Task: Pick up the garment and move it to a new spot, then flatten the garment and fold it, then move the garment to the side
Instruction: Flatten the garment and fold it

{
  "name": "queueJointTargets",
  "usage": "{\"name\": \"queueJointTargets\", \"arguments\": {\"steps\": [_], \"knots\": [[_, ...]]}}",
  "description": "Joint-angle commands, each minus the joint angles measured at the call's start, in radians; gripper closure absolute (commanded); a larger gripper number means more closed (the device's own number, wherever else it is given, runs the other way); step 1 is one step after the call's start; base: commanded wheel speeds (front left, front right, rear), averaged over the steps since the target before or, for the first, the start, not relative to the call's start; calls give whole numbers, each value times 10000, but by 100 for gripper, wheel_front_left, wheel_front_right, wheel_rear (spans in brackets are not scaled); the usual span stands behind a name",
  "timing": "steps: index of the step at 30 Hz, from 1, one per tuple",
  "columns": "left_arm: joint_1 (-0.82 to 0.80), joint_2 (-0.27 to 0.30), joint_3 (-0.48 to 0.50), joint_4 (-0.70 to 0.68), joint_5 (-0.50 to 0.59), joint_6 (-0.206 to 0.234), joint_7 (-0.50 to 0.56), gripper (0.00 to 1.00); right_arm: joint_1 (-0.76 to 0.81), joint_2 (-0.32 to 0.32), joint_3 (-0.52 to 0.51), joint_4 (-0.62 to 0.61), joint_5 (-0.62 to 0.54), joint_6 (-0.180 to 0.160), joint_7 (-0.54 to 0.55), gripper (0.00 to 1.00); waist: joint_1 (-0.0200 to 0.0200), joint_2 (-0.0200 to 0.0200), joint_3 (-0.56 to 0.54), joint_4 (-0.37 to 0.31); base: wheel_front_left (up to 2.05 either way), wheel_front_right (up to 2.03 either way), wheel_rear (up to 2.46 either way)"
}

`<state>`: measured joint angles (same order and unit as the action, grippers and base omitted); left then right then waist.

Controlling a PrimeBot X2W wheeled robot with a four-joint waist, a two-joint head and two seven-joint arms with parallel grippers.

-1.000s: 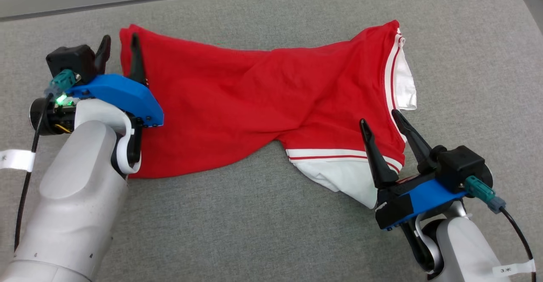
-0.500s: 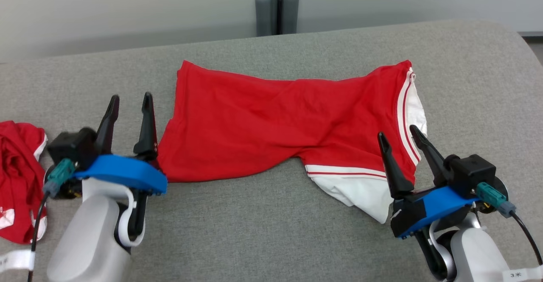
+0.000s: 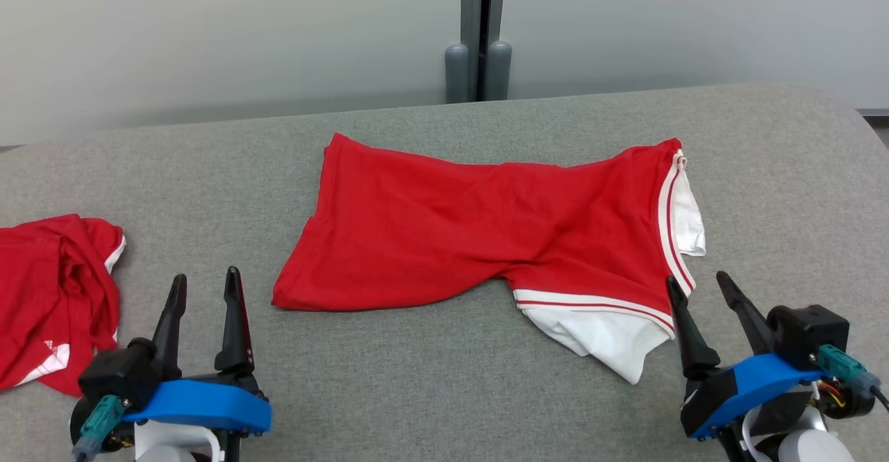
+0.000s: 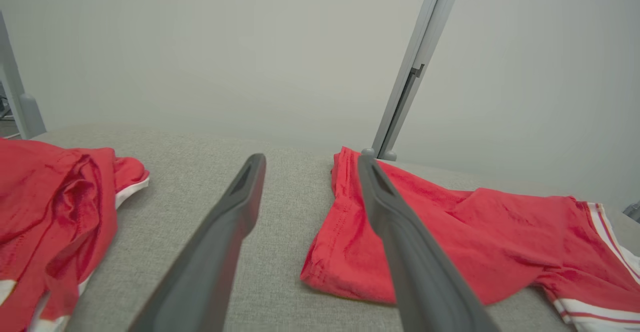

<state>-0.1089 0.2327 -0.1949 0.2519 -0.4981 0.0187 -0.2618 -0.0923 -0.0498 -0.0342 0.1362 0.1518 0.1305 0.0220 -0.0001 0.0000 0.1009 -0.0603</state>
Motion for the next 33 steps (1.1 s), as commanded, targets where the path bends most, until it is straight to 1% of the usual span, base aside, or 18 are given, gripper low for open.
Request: {"name": "queueJointTargets", "arguments": {"steps": [1, 4, 6, 9, 12, 14, 17, 21, 22, 23, 25, 29, 33], "knots": [[85, -13, 80, -86, 93, 57, -44, 0, 177, -12, -45, -76, 4, 5, 27, 0, 1, 0, -7, 10, 0, 0, 0], [266, -33, 78, -291, 121, 108, -44, 0, 270, -14, -256, -39, 47, 5, 306, 0, 1, 0, 9, 49, 0, 0, 0], [290, -24, 70, -383, 142, 145, -44, 0, 94, -17, -503, 129, 188, 5, 737, 0, 1, 0, 88, 39, 0, 0, 0], [159, -18, 38, -521, 158, 218, -12, 0, -534, -14, -898, 702, 76, 5, 2082, 0, 1, 0, 269, 15, 0, 0, 0], [-47, -15, -55, -601, 221, 225, 90, 0, -1331, -15, -1229, 1537, -54, 5, 3356, 0, 1, 0, 514, 77, 0, 0, 0], [-170, -25, -152, -617, 245, 184, 134, 0, -1860, -14, -1490, 2143, -44, 5, 3969, 0, 1, 0, 655, 174, 0, 0, 0], [-407, -32, -276, -610, 295, 131, 202, 0, -2632, -12, -1865, 3061, -198, 7, 4442, 0, 1, 0, 869, 351, 0, 0, 0], [-670, -43, -366, -611, 332, 91, 270, 0, -3304, -9, -2083, 4197, -332, 5, 4382, 0, 1, 0, 1081, 602, 0, 0, 0], [-724, -52, -403, -596, 331, 75, 286, 0, -3427, -11, -2101, 4400, -400, 7, 4306, 76, 1, 0, 1120, 665, 0, 0, 0], [-764, -57, -422, -568, 329, 67, 281, 0, -3516, -5, -2114, 4604, -529, 5, 4263, 100, 1, 0, 1147, 710, 0, 0, 0], [-841, -59, -446, -554, 321, 72, 286, 0, -3745, 11, -2192, 4740, -762, 7, 4001, 100, 1, 0, 1198, 785, 0, 0, 0], [-940, -98, -491, -584, 299, 65, 256, 0, -4492, -62, -2405, 4394, -1438, 7, 3136, 100, 1, 0, 1330, 888, 0, 0, 0], [-1168, -191, -595, -569, 324, 55, 245, 0, -5280, -397, -2006, 4333, -1801, 5, 2506, 100, 1, 0, 1490, 1010, 0, 0, 0]]}}
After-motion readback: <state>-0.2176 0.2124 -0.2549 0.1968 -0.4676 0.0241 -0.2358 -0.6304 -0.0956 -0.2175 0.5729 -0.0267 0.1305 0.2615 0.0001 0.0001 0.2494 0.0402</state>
